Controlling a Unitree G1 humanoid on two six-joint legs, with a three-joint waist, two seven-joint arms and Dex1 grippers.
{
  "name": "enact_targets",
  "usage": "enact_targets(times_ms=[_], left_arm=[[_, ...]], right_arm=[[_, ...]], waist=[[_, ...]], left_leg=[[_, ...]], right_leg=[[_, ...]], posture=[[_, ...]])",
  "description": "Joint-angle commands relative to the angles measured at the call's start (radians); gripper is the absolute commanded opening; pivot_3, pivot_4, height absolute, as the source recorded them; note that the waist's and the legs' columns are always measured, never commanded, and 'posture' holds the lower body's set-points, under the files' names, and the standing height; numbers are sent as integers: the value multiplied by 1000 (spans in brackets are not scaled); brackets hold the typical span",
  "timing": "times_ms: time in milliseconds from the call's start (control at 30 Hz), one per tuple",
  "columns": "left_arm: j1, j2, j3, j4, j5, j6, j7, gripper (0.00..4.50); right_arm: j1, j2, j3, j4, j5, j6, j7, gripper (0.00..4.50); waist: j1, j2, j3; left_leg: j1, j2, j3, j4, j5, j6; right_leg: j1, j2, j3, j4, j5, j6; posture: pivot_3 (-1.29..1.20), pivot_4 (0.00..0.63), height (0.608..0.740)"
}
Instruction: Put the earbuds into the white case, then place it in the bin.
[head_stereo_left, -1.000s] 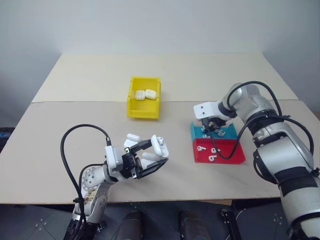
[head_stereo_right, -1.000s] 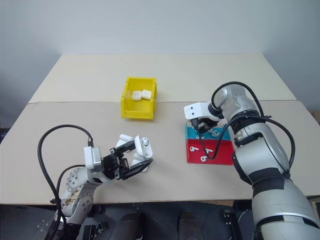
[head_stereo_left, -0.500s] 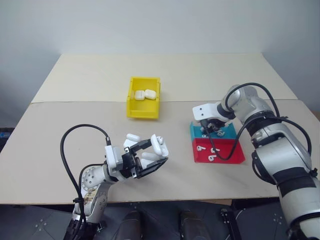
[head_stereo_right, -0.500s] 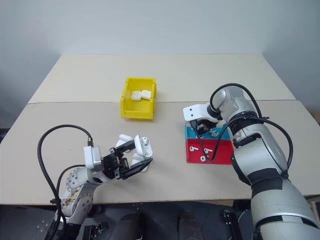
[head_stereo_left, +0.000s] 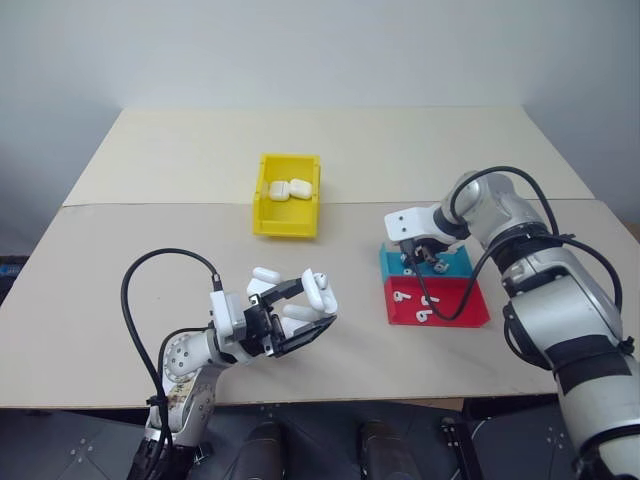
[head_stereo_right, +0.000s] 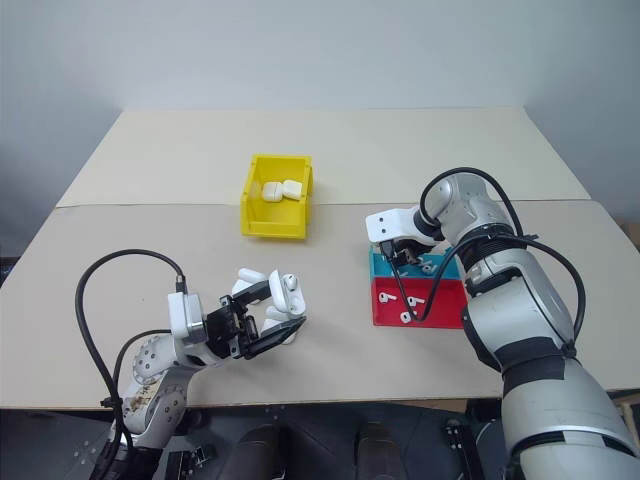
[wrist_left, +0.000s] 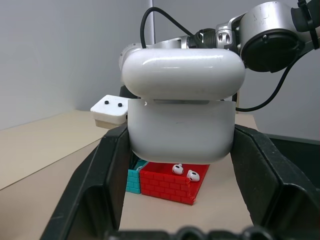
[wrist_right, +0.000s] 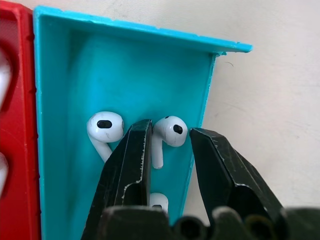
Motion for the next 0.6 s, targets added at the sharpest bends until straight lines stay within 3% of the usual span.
enact_targets(times_ms=[33, 200, 333, 600], left_arm=[[-12, -4, -5, -30, 1, -29, 2, 2757], [-12, -2, -5, -30, 0, -29, 0, 2757], [-14, -3, -5, -28, -1, -28, -1, 2757], [-19, -2, -3, -24, -1, -26, 0, 2757]], right_arm=[[5, -3, -15, -6, 4, 1, 0, 1601], [9, -4, -14, -7, 4, 0, 1, 1601], [12, -7, -13, -12, 5, -9, 8, 769], [14, -6, -14, -11, 4, 1, 6, 769]], waist=[[0, 0, 0], [0, 0, 0], [0, 0, 0], [-1, 0, 0]], left_leg=[[0, 0, 0, 0, 0, 0], [0, 0, 0, 0, 0, 0], [0, 0, 0, 0, 0, 0], [2, 0, 0, 0, 2, 0]], right_leg=[[0, 0, 0, 0, 0, 0], [0, 0, 0, 0, 0, 0], [0, 0, 0, 1, 0, 0], [0, 0, 0, 5, 0, 0]], posture=[[0, 150, 740], [0, 150, 740], [0, 150, 740], [0, 150, 740]])
